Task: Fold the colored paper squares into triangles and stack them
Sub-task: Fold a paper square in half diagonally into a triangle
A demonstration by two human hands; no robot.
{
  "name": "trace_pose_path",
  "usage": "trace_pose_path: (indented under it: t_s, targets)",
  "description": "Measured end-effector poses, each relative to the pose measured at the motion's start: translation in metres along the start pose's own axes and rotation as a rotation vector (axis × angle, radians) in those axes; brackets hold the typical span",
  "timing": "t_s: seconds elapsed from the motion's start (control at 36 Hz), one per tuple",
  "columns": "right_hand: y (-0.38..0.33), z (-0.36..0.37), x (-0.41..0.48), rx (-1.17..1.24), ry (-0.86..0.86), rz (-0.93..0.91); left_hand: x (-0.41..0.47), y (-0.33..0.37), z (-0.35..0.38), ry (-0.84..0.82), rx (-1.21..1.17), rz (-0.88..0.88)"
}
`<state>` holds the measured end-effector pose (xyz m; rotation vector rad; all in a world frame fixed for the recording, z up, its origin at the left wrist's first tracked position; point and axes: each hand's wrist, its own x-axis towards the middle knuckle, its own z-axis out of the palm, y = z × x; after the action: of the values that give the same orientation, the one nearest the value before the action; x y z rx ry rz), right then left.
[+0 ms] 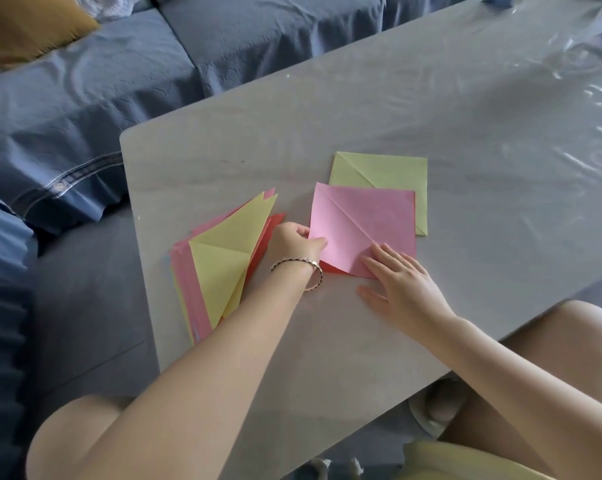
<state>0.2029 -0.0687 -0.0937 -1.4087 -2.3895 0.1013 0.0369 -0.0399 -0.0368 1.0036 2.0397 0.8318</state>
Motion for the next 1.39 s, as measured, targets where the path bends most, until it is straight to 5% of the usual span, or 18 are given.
trace_pose_path:
  t_s: [0.22,0.47,0.81,0.97,1.17,1.39]
  targets:
    - [0.008,-0.001,-0.003,0.167,0.027,0.07,-0.009,-0.009,-0.021,-0.011,0.013,0.069]
    - [0.021,-0.014,-0.014,0.332,-0.134,-0.273,-0.02,-0.05,-0.059,-0.218,0.391,0.017]
    - [-0.012,-0.023,-0.022,0.395,-0.312,-0.445,-0.004,-0.032,-0.032,-0.137,0.132,0.102]
    - [-0.018,-0.043,-0.02,0.514,-0.33,-0.302,-0.009,-0.022,-0.035,-0.04,0.088,0.279]
    - [-0.023,-0.067,0.002,0.72,0.049,-0.008,-0.034,-0.025,-0.054,-0.123,-0.024,0.356]
    - [-0.041,-0.075,0.009,0.945,-0.06,0.273,-0.06,-0.027,-0.066,-0.228,-0.09,0.341]
